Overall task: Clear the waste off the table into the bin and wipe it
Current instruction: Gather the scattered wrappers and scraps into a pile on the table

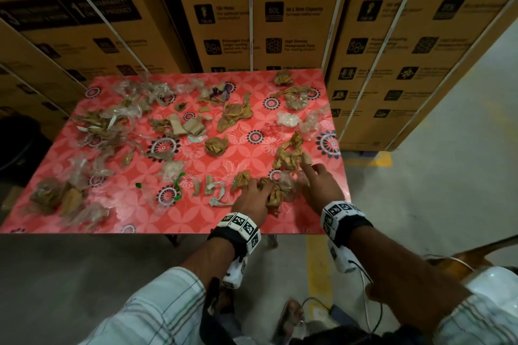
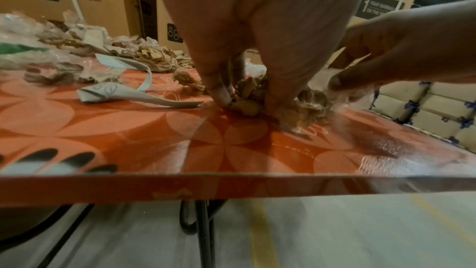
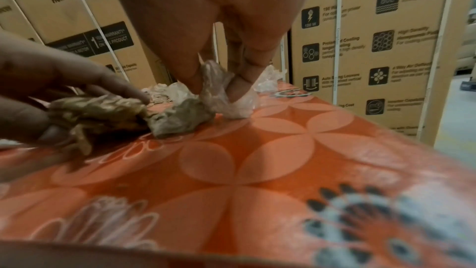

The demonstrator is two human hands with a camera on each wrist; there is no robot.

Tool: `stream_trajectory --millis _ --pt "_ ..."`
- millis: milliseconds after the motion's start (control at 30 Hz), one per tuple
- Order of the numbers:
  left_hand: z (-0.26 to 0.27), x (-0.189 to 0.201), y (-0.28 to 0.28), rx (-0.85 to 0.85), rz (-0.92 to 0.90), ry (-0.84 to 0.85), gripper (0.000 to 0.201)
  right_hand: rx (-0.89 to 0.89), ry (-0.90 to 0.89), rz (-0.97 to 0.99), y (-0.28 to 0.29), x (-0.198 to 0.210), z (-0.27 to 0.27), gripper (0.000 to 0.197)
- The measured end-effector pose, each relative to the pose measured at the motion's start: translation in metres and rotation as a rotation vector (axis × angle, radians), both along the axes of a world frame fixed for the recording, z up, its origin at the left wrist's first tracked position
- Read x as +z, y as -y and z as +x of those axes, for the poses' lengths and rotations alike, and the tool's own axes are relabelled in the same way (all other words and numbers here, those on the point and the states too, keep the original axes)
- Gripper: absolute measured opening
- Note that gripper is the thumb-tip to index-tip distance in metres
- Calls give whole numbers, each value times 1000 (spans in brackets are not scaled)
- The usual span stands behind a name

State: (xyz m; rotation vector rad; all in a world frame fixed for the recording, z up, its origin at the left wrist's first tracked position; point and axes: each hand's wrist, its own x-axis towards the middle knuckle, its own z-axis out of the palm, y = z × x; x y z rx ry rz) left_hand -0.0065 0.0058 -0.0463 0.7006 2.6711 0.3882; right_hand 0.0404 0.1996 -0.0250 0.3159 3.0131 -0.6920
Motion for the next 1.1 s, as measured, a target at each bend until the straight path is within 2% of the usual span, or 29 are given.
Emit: stream_trajectory --millis 200,367,533,667,733,867,967,1033,1100 --pt "-7 -1 -6 93 134 126 73 155 72 49 24 -14 5 59" --pt "-8 9 -18 161 300 166 52 246 108 12 21 -15 5 78" --pt "-8 16 -23 307 401 265 35 277 146 -12 30 -11 -1 85" --pt "-12 23 -15 273 408 490 44 300 179 13 29 -9 -6 89" --pt "-13 24 -11 251 381 542 47 286 178 52 31 -11 -11 90" --pt "-8 31 -9 188 377 518 46 289 174 93 33 -11 -19 76" --pt "-5 28 -7 244 398 519 44 291 185 102 33 -7 -22 65" --pt "-3 26 -8 283 365 440 46 288 189 99 33 -4 -24 58" --pt "-2 26 -10 302 334 290 45 286 194 107 34 -3 -23 52"
